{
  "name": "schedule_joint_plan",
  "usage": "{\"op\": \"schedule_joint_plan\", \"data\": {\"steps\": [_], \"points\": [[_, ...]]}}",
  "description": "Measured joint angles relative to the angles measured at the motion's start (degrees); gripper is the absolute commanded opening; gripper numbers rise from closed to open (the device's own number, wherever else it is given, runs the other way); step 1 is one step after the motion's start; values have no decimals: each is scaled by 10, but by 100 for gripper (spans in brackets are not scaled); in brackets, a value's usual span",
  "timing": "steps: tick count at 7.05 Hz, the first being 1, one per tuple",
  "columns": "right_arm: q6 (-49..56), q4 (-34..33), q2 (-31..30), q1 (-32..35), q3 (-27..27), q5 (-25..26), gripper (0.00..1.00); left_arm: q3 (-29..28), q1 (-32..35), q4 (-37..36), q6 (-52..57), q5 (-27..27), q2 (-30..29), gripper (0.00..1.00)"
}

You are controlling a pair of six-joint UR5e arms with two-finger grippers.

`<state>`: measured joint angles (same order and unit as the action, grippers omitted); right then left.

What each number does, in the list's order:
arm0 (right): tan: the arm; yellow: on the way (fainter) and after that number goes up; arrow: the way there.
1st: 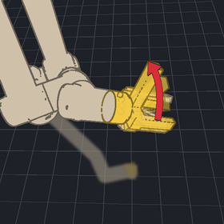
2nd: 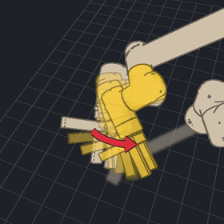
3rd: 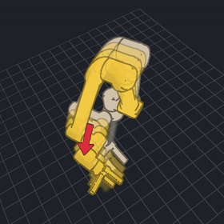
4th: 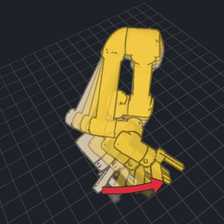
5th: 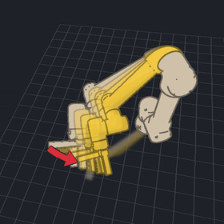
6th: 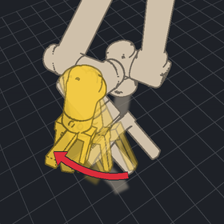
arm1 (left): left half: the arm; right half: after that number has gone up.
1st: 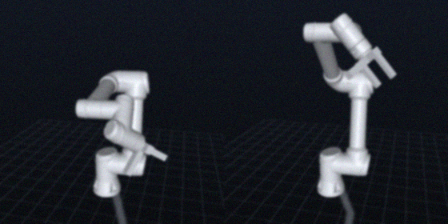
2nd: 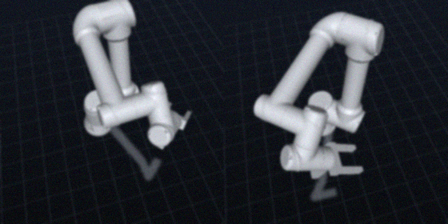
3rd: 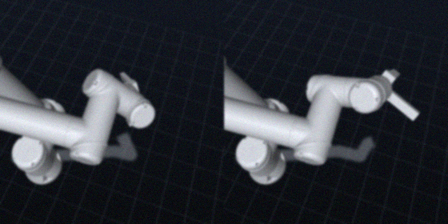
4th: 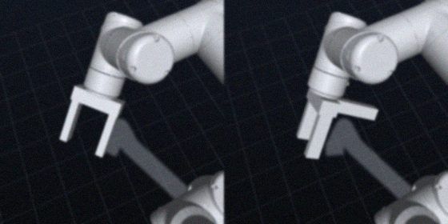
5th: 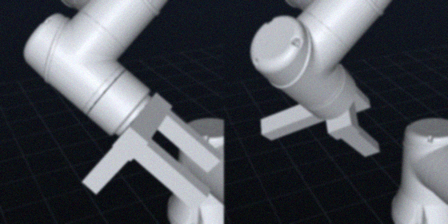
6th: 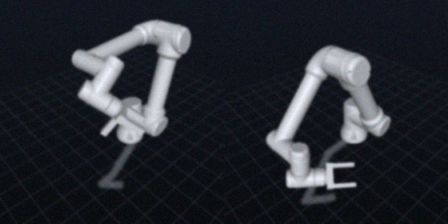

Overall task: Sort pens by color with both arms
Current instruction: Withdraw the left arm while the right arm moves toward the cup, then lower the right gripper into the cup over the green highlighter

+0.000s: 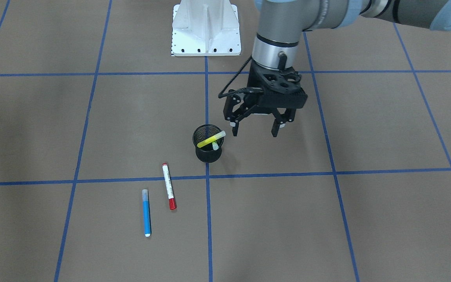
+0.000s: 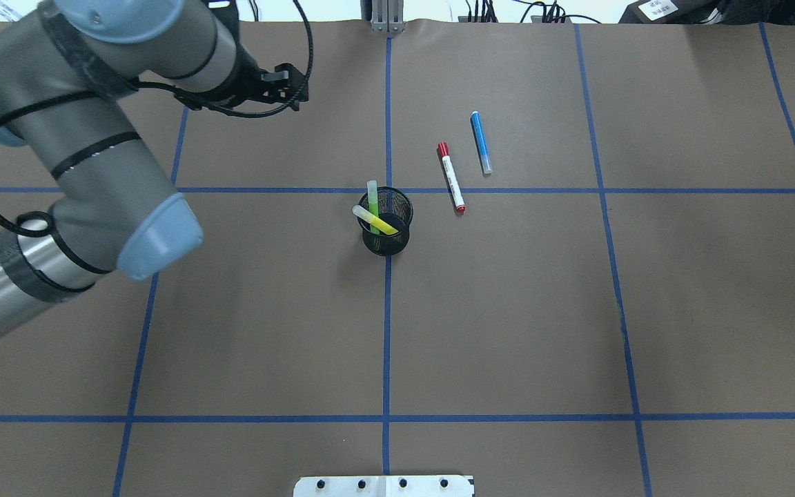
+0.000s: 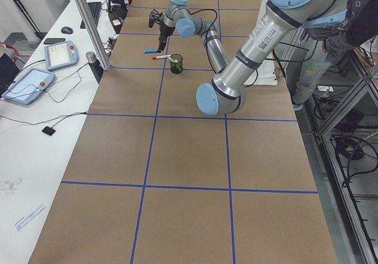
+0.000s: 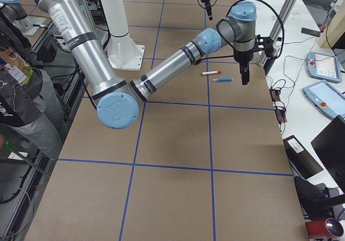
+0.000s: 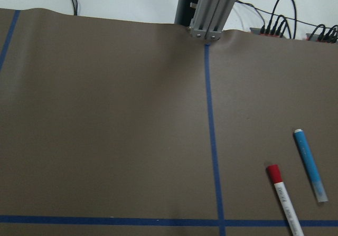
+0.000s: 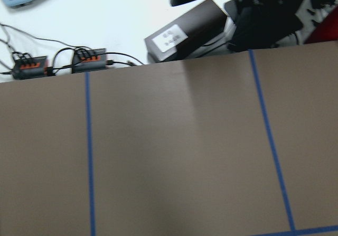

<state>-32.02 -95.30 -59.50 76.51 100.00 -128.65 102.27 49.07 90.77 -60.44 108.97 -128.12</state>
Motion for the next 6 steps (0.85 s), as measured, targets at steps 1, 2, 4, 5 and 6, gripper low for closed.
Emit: {"op": "schedule_joint_plan", "data": {"steps": [1,2,4,5,6], "points": [[-44,41,22,-65,2,26,99,0,43,1,34,44,40,100],[-86,96,34,-139,1,75,99,-1,89,3,75,81,82,100],[-125,145,73,-266,-20,186,99,-20,173,4,175,140,141,100],[-142,151,100,-302,-40,215,99,-39,201,4,216,161,156,100],[-166,154,131,-327,-66,233,99,-61,224,5,256,170,167,100]]}}
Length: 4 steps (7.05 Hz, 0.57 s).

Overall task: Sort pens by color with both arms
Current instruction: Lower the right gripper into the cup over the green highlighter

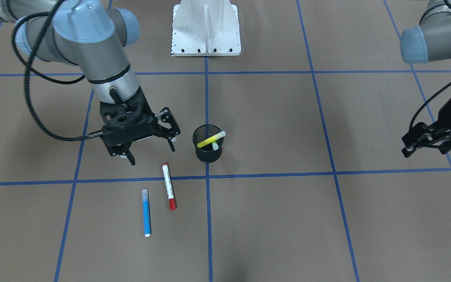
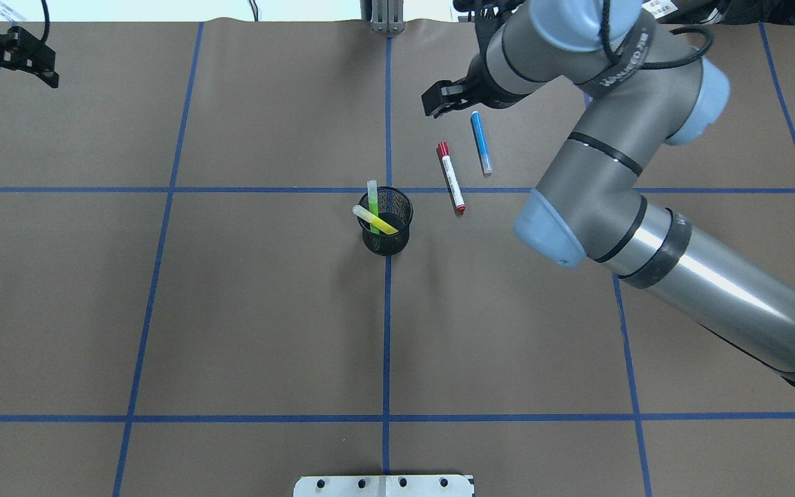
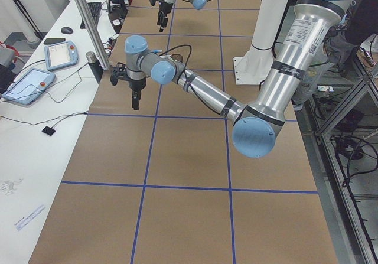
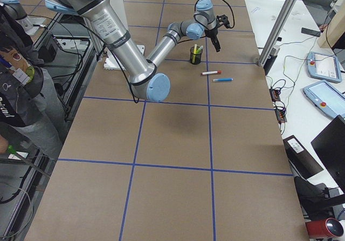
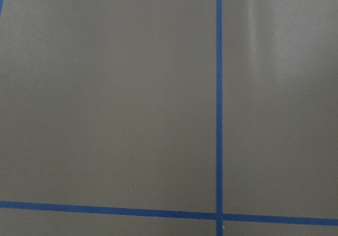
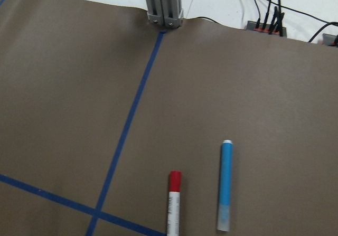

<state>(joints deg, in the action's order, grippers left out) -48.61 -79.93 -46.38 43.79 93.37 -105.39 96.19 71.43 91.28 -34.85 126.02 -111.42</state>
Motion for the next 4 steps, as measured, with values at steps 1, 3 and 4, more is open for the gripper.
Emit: {"op": "schedule_joint_plan", "data": {"steps": [1,3,4], "points": [[-12,1,33,-23,-32,24,88,-22,17,2,30,8,7,100],[-15,-3,87,-58,-97,75,74,-77,48,6,79,36,10,100],[-16,-4,109,-69,-128,95,73,-100,60,8,102,43,10,100]]}}
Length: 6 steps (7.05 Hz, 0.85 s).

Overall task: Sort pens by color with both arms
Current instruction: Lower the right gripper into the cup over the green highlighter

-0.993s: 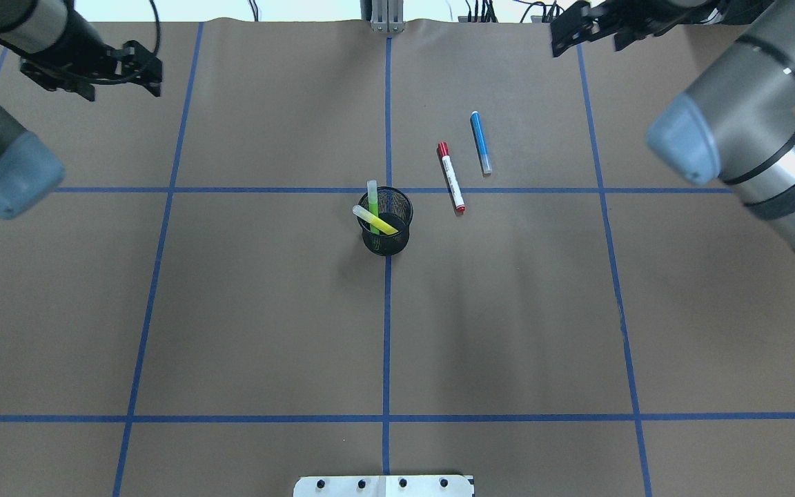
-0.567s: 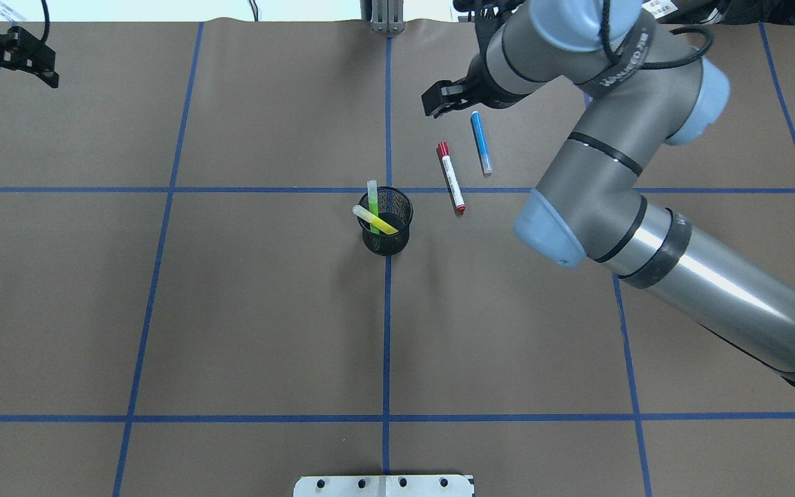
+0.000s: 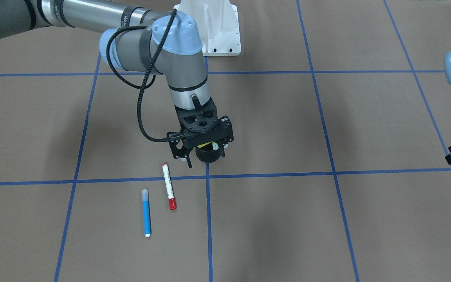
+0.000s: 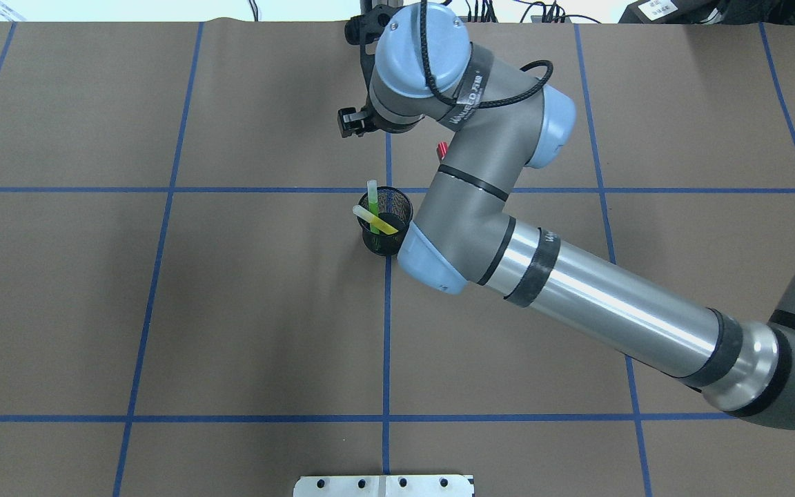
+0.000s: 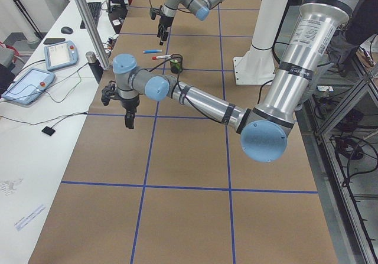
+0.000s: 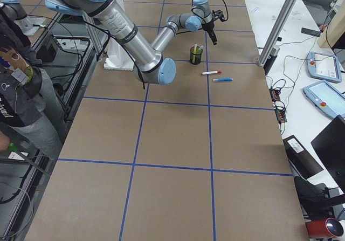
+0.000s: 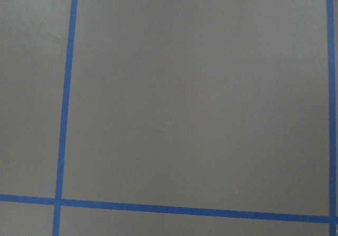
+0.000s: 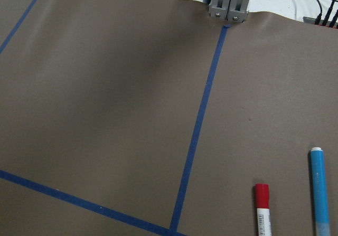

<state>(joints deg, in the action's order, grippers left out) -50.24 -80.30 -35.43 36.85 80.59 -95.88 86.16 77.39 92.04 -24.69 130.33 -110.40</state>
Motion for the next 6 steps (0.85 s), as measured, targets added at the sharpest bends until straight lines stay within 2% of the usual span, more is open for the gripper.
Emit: {"op": "schedule_joint_plan", "data": {"steps": [1,2,6], "points": [[-1,1,14,-13,-21,14,70,-18,8,0,17,3,0,100],[-2,2,22,-26,-29,20,63,-37,15,1,31,5,0,100],[-1,3,17,-45,-30,22,63,-69,22,9,53,7,7,100]]}}
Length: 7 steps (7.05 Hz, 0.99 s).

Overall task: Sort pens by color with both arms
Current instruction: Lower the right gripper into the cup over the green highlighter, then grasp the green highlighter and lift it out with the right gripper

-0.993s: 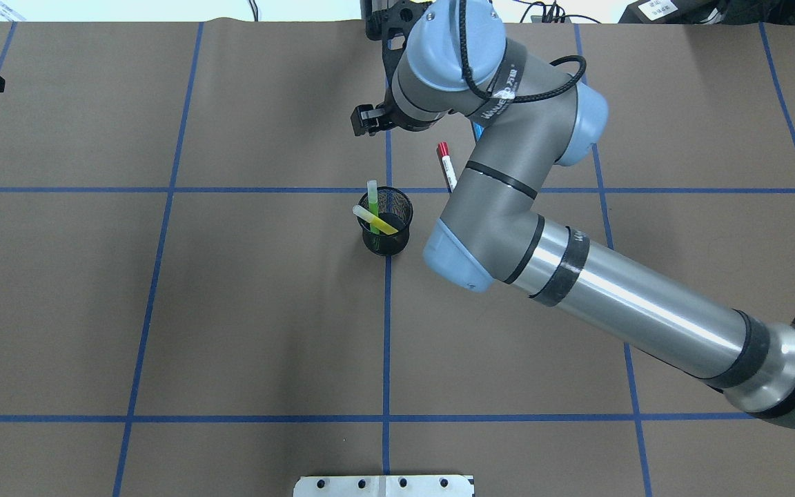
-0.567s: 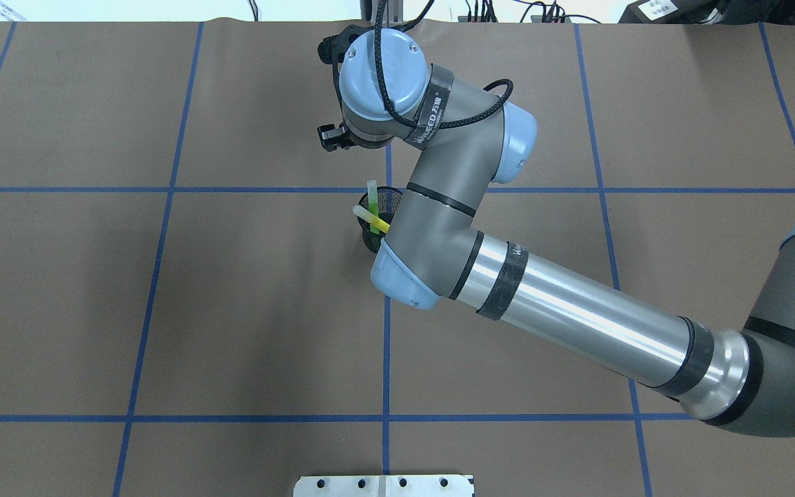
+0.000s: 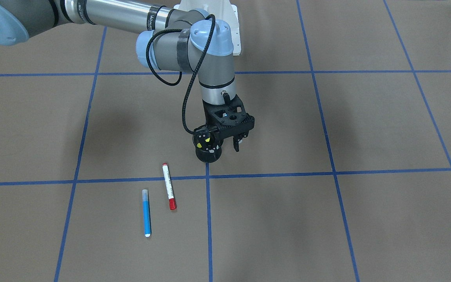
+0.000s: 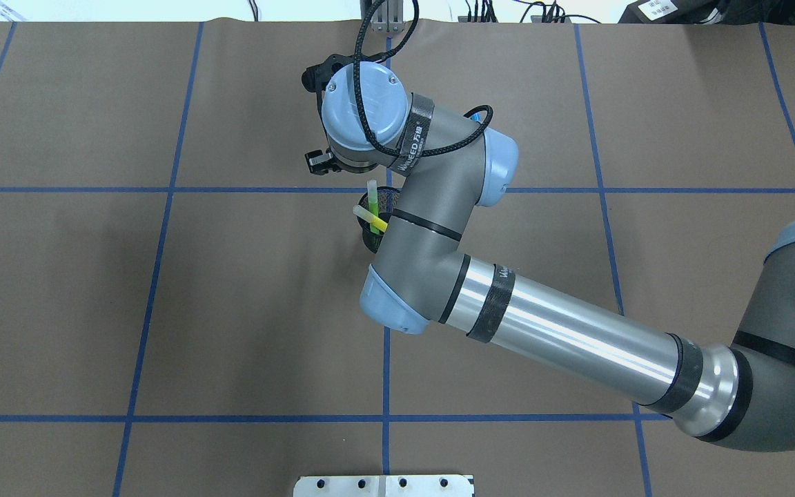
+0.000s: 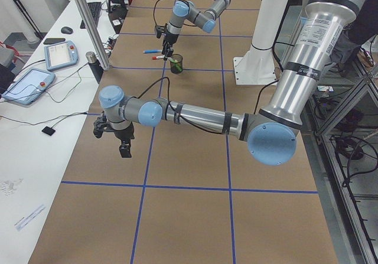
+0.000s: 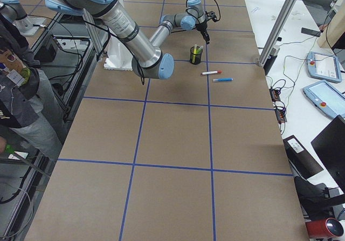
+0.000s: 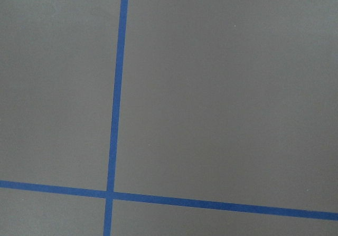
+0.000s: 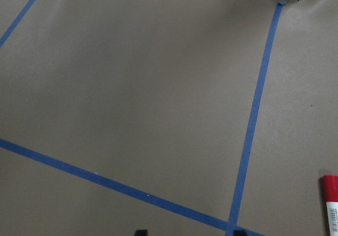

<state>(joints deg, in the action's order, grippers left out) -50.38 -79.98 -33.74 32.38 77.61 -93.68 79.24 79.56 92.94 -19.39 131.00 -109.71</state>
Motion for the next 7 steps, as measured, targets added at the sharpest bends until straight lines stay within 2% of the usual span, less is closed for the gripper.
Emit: {"op": "schedule_joint_plan", "data": {"steps": [1,3,7], "points": [[0,0,-6,0,1,-1,61,0,0,1,1,4,0,100],[-3,0,-13,-1,3,-1,46,2,1,2,1,12,0,100],[-24,-1,-20,-1,5,-5,38,4,1,2,1,14,0,100]]}}
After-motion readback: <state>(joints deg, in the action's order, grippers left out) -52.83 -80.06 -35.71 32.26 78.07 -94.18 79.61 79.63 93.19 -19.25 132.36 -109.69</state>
